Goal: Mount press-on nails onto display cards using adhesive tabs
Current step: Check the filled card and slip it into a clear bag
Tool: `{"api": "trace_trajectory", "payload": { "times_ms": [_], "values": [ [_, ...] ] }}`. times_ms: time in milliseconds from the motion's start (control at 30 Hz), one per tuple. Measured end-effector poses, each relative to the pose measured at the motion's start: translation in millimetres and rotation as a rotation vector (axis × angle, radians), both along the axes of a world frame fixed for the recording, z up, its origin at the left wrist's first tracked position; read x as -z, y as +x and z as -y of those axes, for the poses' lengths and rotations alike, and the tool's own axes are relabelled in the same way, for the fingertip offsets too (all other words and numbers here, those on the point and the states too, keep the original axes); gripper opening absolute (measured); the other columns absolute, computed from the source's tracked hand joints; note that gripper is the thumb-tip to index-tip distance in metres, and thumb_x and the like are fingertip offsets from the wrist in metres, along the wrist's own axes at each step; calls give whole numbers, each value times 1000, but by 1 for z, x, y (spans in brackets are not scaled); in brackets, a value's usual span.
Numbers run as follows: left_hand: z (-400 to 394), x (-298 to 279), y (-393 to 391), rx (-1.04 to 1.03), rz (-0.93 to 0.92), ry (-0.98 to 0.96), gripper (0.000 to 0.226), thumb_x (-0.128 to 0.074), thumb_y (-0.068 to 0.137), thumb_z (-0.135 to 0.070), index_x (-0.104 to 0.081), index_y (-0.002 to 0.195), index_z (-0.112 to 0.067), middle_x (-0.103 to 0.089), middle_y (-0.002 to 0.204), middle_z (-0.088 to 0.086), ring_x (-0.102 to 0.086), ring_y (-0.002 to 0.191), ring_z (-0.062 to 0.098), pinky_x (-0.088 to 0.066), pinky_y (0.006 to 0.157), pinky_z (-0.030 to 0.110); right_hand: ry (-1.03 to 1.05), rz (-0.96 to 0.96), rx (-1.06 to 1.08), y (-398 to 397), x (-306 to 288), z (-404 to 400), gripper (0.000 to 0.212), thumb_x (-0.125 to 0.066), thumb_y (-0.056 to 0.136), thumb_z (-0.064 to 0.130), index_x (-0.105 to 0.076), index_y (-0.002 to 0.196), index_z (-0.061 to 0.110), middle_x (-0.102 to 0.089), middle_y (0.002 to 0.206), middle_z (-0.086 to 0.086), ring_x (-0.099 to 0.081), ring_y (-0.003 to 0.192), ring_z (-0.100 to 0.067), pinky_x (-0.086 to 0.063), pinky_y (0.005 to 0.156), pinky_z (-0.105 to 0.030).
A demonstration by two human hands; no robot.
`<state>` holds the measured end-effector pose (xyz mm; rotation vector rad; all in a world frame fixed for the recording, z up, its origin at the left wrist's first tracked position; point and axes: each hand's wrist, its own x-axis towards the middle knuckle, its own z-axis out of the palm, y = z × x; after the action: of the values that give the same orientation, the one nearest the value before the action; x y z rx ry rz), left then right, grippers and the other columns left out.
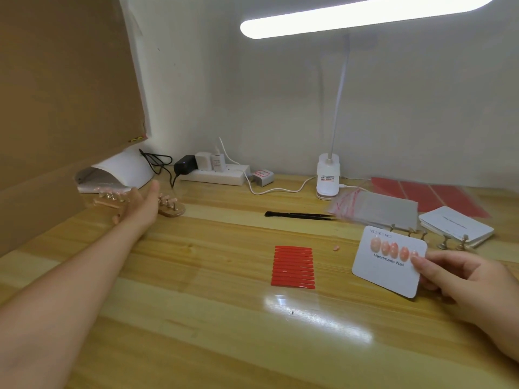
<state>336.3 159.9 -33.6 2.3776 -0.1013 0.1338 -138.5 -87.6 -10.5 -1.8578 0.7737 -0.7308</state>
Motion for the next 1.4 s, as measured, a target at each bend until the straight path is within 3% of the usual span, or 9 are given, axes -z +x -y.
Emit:
{"api": "trace_trajectory", "payload": {
  "times_ms": [133, 300, 400, 467, 500, 567, 833, 1133, 1400],
  "values": [
    [-3, -4, 1, 16, 23, 44, 83, -9, 89, -74, -32, 146, -18, -33, 154, 9, -19, 144, 38, -6, 115, 55, 14, -22, -1, -1, -1, 0, 15, -65, 67, 49, -73, 80, 48, -73, 70, 11, -65, 60, 3, -45, 45, -8],
    [-5, 0, -3, 93, 173, -109, 42, -40, 96, -41, -47, 130, -17, -54, 132, 10, -50, 109, 28, -36, 96, 44, 21, -13, -8, 0, -2, -2, 18, -64, 65, 53, -72, 81, 51, -73, 70, 12, -64, 60, 4, -47, 54, -26],
    [-9, -2, -2, 306, 55, -160, 60, -52, 89, -3, -34, 145, -16, -46, 143, 9, -53, 111, 21, -46, 89, 38, 22, -10, 3, 1, -3, -2, 17, -64, 64, 55, -71, 79, 53, -73, 70, 14, -65, 62, 4, -45, 57, -28],
    [-14, -4, -1, 415, -5, -41, 78, -55, 83, 5, -27, 149, -24, -39, 150, 8, -62, 85, 12, -54, 70, 34, 33, 1, 9, 2, -3, -3, 15, -65, 65, 52, -71, 78, 54, -73, 71, 13, -65, 62, 3, -45, 57, -29],
    [-16, -5, 1, 447, -15, 19, 84, -60, 81, 3, -25, 150, -30, -38, 151, 7, -62, 70, 9, -53, 58, 29, 37, 8, 6, 2, -3, -4, 14, -65, 66, 51, -72, 78, 54, -74, 71, 12, -65, 62, 3, -46, 57, -28],
    [-20, -8, 3, 492, -16, 98, 91, -70, 77, -8, -23, 150, -36, -36, 152, 5, -63, 79, 11, -47, 56, 23, 42, 22, 5, 1, -3, -4, 11, -67, 69, 46, -74, 78, 49, -74, 71, 12, -66, 61, 2, -48, 55, -25],
    [-21, -9, 7, 588, 0, 176, 102, -83, 74, -19, -20, 152, -36, -37, 152, 3, -40, 135, 27, -34, 110, 45, 53, -31, -16, -3, -1, 11, 9, -69, 87, 17, -75, 81, 18, -71, 64, 7, -60, 50, 0, -42, 44, -13],
    [-22, 8, 15, 621, 35, 112, 100, -88, 39, -62, -38, 126, -68, -67, 97, -7, -66, 82, 15, -49, 71, 38, 178, -449, -105, -11, -19, 36, 11, -71, 85, 23, -74, 79, 14, -70, 64, 0, -51, 48, -5, -37, 43, -18],
    [1, -10, -36, 662, 118, -66, 82, -85, 53, -54, -36, 117, -71, -72, 95, -15, -67, 89, 17, -51, 77, 41, -322, -450, 129, -24, -9, 61, 18, -69, 79, 47, -63, 83, 29, -63, 62, 5, -57, 58, -11, -38, 51, -26]
  ]
}}
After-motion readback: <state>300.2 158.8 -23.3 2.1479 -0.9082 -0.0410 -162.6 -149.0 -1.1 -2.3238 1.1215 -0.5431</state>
